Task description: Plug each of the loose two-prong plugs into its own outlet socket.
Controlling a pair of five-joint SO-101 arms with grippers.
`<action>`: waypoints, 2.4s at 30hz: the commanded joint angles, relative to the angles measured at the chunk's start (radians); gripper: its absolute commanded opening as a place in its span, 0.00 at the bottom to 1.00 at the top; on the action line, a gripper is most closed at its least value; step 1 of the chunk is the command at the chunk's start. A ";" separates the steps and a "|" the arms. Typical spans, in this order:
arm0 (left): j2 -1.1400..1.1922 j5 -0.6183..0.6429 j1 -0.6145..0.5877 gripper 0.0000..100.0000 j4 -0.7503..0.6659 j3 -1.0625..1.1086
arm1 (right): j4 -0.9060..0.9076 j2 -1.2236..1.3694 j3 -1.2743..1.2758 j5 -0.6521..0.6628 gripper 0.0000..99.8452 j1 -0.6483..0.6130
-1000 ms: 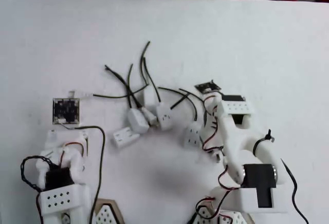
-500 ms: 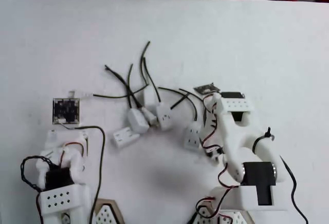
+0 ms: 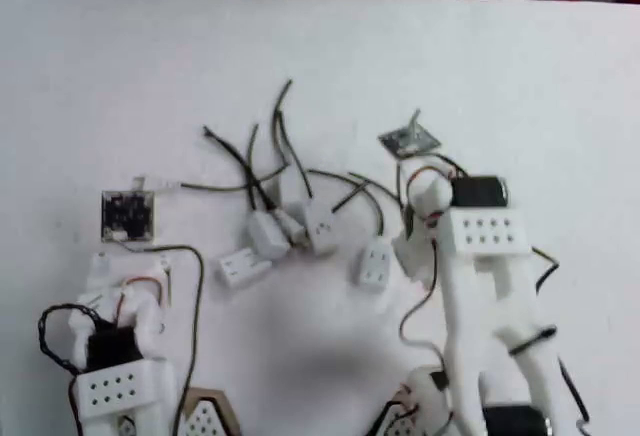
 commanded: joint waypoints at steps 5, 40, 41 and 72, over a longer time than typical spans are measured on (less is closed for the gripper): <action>-0.015 0.118 0.085 0.02 -0.018 -0.186 | -0.139 -0.323 0.091 -0.222 0.02 -0.246; -0.015 0.069 0.797 0.02 -0.120 -0.293 | -0.785 -0.885 0.715 -0.368 0.02 -0.748; -0.015 0.069 0.799 0.02 -0.124 -0.293 | -0.783 -0.888 0.715 -0.368 0.02 -0.746; -0.007 0.023 0.354 0.16 0.423 -0.572 | -0.877 -0.550 0.647 -0.489 0.02 -0.515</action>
